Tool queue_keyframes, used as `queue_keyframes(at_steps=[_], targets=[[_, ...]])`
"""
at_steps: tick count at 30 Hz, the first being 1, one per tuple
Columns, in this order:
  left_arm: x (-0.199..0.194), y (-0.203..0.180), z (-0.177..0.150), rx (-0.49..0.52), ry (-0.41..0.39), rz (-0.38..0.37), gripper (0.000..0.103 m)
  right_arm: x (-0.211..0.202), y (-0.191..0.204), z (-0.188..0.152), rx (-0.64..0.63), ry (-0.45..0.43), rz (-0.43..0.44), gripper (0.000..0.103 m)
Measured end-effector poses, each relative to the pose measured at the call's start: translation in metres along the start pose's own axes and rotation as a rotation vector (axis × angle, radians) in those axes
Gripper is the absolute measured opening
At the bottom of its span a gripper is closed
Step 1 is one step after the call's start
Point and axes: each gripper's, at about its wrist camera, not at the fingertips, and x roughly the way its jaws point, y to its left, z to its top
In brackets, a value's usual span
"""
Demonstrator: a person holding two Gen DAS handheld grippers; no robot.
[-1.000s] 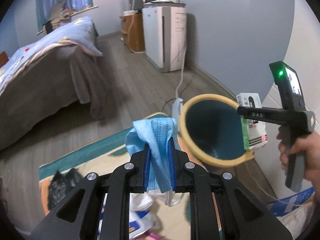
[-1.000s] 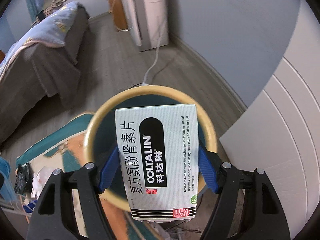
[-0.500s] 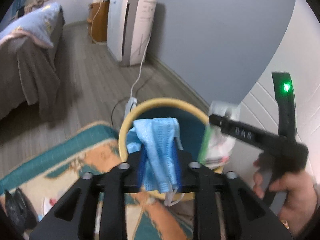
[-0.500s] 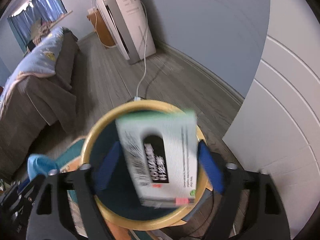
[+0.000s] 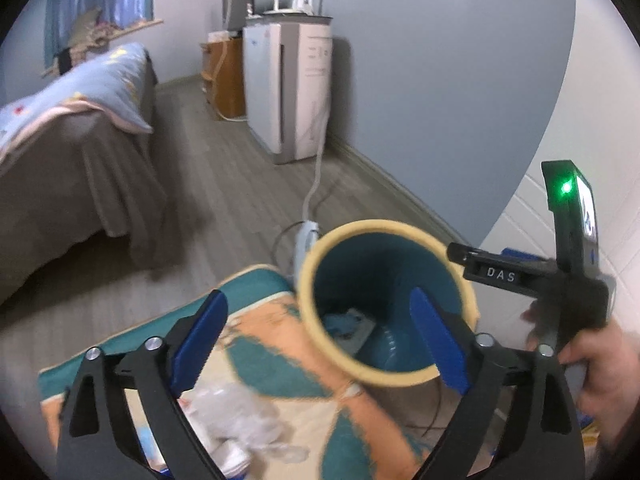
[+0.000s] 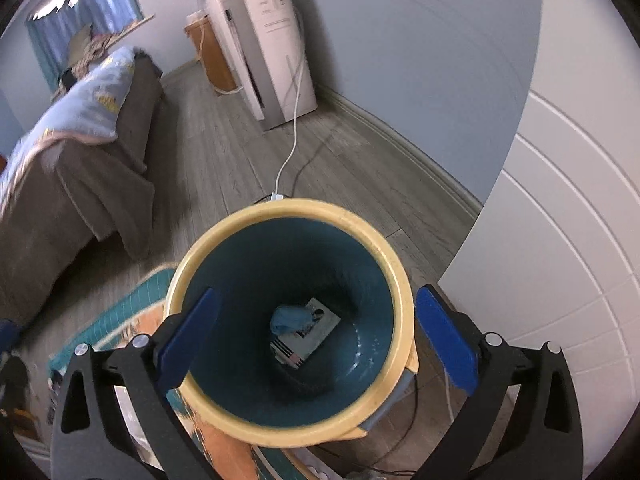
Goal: Collect trash
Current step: 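Carry the box and mask over the bin and open both grippers, then return to the stool and grasp the blue glove with the right gripper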
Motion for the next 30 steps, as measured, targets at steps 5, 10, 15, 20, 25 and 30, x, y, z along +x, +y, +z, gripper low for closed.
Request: queue_keyframes(at_steps=[5, 10, 15, 20, 25, 30], targets=[[-0.042, 0.027, -0.016, -0.037, -0.012, 0.066, 0.095, -0.028, 0.037, -0.008, -0.085, -0.011, -0.019, 0.097], [-0.079, 0.058, -0.027, -0.069, -0.037, 0.147, 0.096, -0.058, 0.072, -0.022, -0.138, -0.035, 0.01, 0.097], [-0.113, 0.091, -0.047, -0.142, -0.061, 0.207, 0.096, -0.069, 0.106, -0.044, -0.221, -0.025, 0.05, 0.097], [-0.137, 0.121, -0.07, -0.193, -0.059, 0.266, 0.097, -0.082, 0.131, -0.067, -0.27, -0.018, 0.092, 0.097], [-0.151, 0.142, -0.09, -0.249, -0.052, 0.307, 0.097, -0.091, 0.158, -0.087, -0.347, -0.021, 0.101, 0.097], [-0.168, 0.157, -0.112, -0.302, -0.053, 0.327, 0.097, -0.096, 0.177, -0.104, -0.397, -0.01, 0.115, 0.097]])
